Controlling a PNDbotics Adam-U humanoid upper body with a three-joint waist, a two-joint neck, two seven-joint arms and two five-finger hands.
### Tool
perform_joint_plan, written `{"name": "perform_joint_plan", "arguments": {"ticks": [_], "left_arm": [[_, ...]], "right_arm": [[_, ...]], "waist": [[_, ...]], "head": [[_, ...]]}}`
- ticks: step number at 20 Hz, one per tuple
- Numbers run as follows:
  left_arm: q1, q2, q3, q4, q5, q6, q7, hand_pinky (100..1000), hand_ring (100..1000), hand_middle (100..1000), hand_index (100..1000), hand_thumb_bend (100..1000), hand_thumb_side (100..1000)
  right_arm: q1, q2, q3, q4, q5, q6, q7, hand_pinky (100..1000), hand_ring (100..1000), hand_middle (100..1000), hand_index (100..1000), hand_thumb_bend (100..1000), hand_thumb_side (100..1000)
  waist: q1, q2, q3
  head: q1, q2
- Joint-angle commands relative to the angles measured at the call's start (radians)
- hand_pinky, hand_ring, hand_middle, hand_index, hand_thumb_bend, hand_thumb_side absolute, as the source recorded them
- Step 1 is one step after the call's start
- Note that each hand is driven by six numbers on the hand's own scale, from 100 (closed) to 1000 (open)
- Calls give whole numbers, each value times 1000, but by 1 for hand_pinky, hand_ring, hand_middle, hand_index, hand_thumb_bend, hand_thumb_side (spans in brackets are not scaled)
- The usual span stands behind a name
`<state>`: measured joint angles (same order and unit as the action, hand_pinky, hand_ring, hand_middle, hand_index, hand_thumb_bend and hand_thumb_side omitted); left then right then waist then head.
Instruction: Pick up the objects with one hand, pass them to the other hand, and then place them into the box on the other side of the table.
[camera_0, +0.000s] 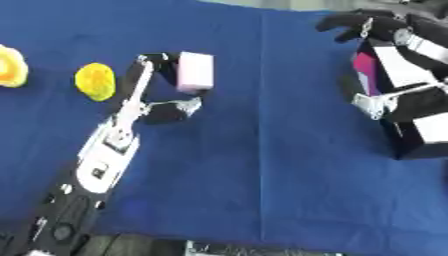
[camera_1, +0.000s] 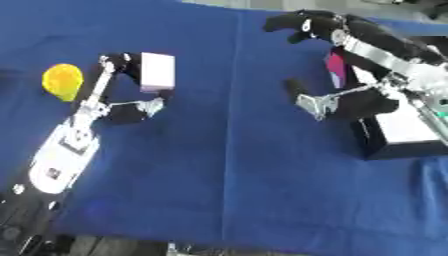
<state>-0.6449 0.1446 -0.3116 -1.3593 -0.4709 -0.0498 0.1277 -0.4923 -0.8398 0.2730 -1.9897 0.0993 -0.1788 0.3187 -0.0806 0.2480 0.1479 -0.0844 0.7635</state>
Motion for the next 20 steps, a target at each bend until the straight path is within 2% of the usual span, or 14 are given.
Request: {"name": "perform_joint_plan", "arguments": {"ticks": [1,5,10,20], "left_arm": [[-24,-14,-13,-10,-5,-10,-7,752,477,399,482,100,262],[-29,-31,-23,-9,-5,-15,-15,752,477,399,482,100,266],[-38,-52,-27,-3,-7,-17,-14,753,477,399,482,100,276],[-73,-91,-26,11,-15,-24,-9,753,476,399,482,100,289]], "right_arm": [[-20,-18,-8,-10,13,23,-5,860,1000,910,988,100,200],[-29,-13,-11,-10,31,67,-18,859,1000,910,990,100,200],[-38,-2,-6,-10,55,121,-15,859,1000,913,996,100,200],[-79,25,8,-10,65,170,19,861,1000,918,1000,100,200]], "waist": [[-2,-47,3],[2,-42,6],[4,-36,12],[-1,-21,50]], "head": [[-31,6],[-59,-2],[-73,-9],[-99,-14]]}}
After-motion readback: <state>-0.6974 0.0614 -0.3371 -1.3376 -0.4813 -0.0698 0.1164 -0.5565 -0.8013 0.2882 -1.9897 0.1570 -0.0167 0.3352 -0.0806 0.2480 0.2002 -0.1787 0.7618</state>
